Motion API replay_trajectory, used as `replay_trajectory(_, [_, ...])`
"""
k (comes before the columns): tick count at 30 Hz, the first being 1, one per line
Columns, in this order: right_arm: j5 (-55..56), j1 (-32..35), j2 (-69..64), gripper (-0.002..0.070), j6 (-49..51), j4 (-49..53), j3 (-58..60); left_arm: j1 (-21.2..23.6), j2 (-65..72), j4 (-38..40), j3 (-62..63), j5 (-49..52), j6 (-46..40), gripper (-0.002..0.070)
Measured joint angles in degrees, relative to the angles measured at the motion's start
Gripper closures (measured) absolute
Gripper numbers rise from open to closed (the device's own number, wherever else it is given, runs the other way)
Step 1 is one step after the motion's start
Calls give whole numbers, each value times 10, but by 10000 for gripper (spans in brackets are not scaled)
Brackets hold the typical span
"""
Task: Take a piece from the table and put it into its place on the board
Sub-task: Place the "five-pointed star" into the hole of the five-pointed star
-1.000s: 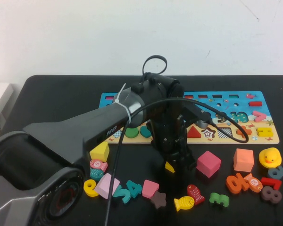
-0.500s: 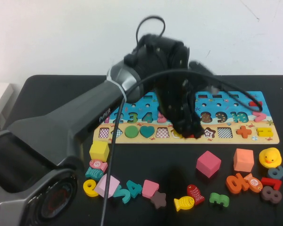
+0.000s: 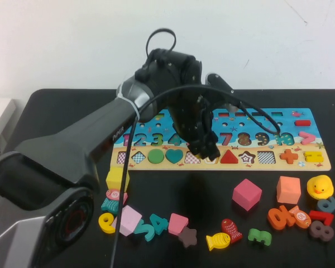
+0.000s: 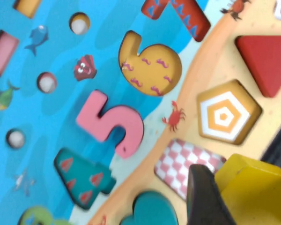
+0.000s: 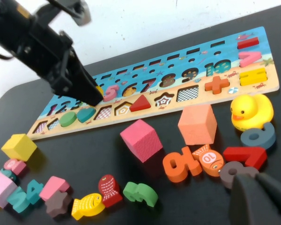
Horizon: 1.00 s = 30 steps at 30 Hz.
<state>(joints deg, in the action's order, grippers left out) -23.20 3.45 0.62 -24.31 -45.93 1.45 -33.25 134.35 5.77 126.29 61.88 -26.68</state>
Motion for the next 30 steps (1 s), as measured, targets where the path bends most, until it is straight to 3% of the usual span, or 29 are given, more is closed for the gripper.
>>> replay_trajectory(30, [2,0,0,658,-13,0,0,1,48,33,0,-96,-17,363])
